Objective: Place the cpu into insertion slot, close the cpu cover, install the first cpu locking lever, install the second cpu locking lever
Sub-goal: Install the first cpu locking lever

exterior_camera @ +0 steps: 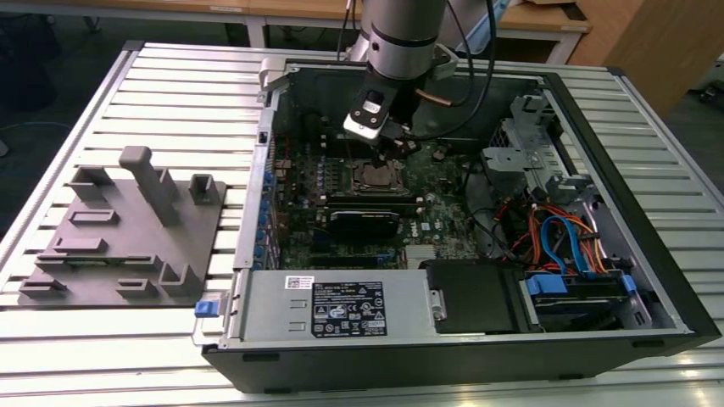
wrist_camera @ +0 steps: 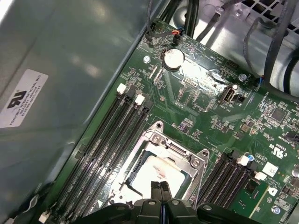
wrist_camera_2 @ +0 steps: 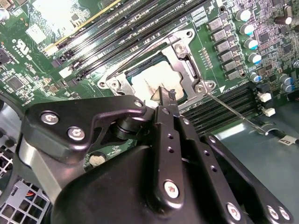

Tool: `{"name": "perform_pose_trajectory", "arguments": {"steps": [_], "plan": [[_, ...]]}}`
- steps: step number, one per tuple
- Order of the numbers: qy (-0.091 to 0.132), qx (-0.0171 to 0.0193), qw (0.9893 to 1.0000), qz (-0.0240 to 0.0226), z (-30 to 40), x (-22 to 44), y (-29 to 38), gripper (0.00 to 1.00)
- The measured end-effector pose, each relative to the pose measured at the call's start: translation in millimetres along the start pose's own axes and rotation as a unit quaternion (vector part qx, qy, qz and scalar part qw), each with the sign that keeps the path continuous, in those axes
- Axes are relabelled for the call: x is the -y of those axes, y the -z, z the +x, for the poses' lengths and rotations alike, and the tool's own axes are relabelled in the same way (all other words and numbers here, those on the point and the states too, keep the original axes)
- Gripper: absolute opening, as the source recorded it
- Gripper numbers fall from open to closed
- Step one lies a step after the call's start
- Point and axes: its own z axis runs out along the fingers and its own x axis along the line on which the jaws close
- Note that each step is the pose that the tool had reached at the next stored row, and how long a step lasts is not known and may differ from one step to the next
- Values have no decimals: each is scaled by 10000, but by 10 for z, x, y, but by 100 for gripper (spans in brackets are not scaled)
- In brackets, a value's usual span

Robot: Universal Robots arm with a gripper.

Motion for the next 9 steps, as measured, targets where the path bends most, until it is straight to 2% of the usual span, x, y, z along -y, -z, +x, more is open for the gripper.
{"name": "perform_pose_trajectory", "arguments": {"steps": [6,9], "plan": [[7,0,10000,0,0,0,0,10],[97,0,10000,3,0,0,0,10]]}}
